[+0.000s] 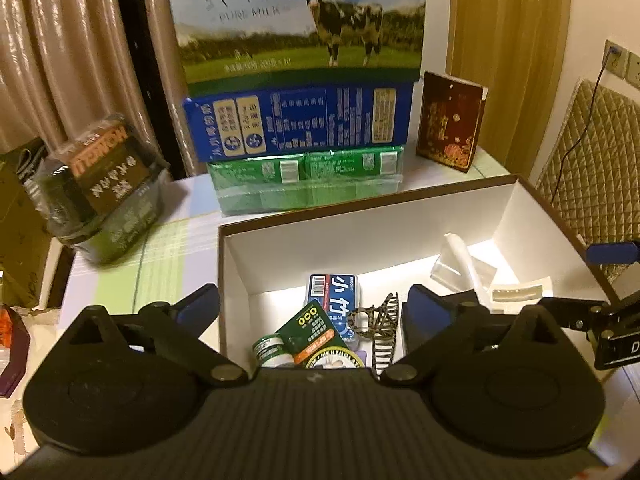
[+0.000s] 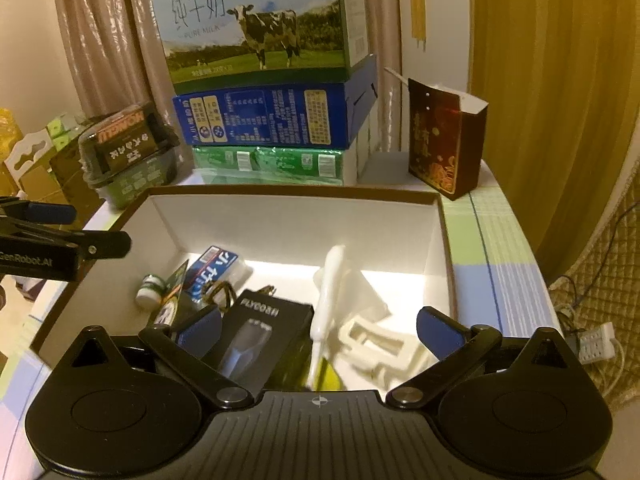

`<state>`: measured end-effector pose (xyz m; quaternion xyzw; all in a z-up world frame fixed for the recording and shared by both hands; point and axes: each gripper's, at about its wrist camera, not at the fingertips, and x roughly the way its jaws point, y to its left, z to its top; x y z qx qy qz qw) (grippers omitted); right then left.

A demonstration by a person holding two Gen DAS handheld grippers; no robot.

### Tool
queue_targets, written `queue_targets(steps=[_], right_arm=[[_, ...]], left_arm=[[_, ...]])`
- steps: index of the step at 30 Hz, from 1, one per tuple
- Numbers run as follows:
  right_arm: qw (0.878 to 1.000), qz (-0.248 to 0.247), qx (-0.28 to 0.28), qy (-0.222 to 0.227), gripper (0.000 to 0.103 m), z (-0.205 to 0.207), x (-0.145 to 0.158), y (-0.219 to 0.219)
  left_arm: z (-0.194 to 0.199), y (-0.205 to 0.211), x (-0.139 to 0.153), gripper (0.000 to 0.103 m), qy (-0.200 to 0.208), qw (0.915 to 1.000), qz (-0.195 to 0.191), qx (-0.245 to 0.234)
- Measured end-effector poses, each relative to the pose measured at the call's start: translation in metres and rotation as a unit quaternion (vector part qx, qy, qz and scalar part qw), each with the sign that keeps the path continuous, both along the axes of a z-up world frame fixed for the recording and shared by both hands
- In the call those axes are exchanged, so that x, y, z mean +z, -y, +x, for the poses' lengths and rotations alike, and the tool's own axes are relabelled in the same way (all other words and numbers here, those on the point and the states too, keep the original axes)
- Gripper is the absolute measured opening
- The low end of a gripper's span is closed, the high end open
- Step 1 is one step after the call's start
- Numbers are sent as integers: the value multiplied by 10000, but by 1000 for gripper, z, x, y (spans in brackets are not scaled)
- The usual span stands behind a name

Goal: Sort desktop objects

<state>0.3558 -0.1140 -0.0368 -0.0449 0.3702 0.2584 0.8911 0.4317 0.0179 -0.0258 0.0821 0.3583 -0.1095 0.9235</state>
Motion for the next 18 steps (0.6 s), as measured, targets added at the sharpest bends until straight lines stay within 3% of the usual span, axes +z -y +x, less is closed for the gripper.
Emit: queue_targets(steps=[14,18], right_arm=[[9997,-58,-142,214,101,-80,20,24],[9996,-63,-76,257,101,-102,25,28]], left_arm=[[-95,-12,29,102,487,9979,37,423],[-120,-14,35,102,438,9979,-56,473]])
